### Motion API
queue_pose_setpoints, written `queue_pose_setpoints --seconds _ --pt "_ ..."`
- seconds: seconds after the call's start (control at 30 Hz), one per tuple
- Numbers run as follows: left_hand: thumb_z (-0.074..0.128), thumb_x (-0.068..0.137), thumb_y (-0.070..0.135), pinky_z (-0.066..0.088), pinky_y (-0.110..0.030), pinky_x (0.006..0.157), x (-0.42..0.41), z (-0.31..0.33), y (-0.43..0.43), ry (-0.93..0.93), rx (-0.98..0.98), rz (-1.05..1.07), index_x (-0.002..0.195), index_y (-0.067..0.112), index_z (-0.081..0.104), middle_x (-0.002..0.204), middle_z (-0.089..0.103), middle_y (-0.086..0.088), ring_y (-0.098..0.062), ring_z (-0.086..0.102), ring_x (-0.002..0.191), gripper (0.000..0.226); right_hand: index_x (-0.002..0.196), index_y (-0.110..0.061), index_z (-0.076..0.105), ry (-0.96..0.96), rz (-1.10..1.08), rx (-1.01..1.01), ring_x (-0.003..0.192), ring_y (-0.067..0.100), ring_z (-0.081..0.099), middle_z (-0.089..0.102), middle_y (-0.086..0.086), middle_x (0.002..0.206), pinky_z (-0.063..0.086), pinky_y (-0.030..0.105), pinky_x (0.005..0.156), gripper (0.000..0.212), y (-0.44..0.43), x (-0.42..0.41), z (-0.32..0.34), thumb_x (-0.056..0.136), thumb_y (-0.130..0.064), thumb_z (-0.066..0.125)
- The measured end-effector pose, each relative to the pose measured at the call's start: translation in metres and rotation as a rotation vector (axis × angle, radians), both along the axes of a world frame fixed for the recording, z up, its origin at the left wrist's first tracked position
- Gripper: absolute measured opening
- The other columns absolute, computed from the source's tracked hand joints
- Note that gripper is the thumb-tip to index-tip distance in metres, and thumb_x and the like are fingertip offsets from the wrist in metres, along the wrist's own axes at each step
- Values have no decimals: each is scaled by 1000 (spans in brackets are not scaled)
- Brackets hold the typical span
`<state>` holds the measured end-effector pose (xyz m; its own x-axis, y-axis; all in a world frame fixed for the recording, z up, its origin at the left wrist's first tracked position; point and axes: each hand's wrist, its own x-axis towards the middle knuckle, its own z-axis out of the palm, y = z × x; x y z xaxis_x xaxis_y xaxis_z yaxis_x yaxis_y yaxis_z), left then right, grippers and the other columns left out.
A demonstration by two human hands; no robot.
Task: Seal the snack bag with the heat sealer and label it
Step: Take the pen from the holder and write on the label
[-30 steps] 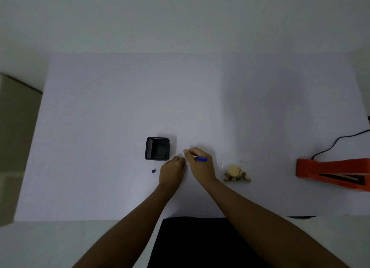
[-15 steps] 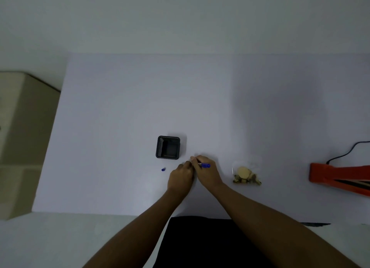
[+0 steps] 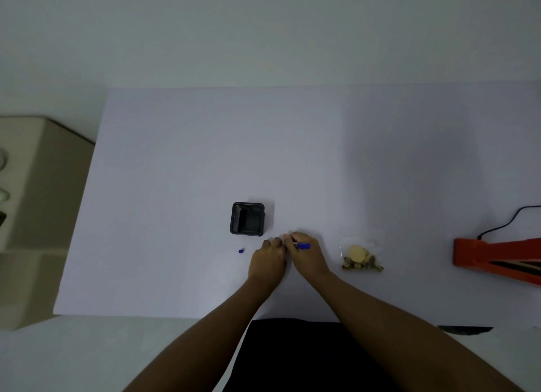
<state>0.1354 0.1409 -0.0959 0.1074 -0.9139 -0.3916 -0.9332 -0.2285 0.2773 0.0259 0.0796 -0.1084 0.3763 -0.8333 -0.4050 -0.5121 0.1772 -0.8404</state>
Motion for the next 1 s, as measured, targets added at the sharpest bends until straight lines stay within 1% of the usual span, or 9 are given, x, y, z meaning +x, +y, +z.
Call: queue_pose_setpoints --seconds 0.07,0.13,0.23,0.33,0.43,0.53,0.67,0.83,1.0 --pt "55 93 14 59 -37 74 0 -1 -1 3 10 4 127 4 57 115 64 -12 -28 62 99 35 72 -3 62 7 -5 3 66 22 61 63 11 70 52 34 67 34 0 0 -1 98 -24 55" --pt "52 96 16 58 -36 80 0 -2 -3 5 25 3 131 6 53 121 61 -11 -27 59 105 37 72 -4 62 14 -9 -3 66 23 61 63 11 70 51 32 67 33 -1 1 0 98 -24 56" --pt "47 98 16 55 -34 86 0 -3 -5 4 42 -1 134 6 49 126 57 -11 -27 56 110 37 72 -5 62 25 -6 -9 66 22 61 63 10 69 51 32 66 34 -2 0 0 98 -25 55" --pt "45 99 16 54 -33 85 -1 -2 -5 1 52 4 130 6 52 126 57 -11 -27 55 110 33 71 -4 61 39 -23 -9 65 24 60 62 10 68 50 32 64 34 -2 -1 -1 98 -25 55" --pt "46 99 18 54 -34 84 -1 -2 -6 -6 63 17 128 7 53 125 58 -10 -27 56 108 31 71 -4 60 46 -44 -3 64 23 59 61 10 67 48 28 62 33 -1 0 -1 98 -22 56" --pt "47 99 17 55 -35 83 -2 0 -7 -11 67 8 127 7 54 125 58 -11 -27 56 109 31 71 -5 60 52 -41 6 65 22 60 62 9 69 50 31 64 33 0 0 -3 98 -23 56" --pt "48 98 16 55 -35 83 -2 2 -8 -12 55 -2 124 7 57 125 58 -11 -28 56 109 29 71 -7 60 59 -47 -6 64 20 59 61 8 69 45 23 62 32 1 -1 -1 98 -22 55" --pt "47 98 16 55 -34 82 -2 4 -8 -10 31 -2 121 8 61 123 60 -10 -26 58 107 28 72 -6 61 45 -74 20 64 20 58 61 9 69 43 20 61 31 2 -2 -3 98 -22 55" --pt "46 99 17 55 -34 82 -1 4 -8 -5 30 3 122 9 60 123 60 -9 -25 58 107 28 69 -11 58 58 -65 6 60 13 54 57 3 65 40 14 60 31 2 -4 -2 99 -21 55"
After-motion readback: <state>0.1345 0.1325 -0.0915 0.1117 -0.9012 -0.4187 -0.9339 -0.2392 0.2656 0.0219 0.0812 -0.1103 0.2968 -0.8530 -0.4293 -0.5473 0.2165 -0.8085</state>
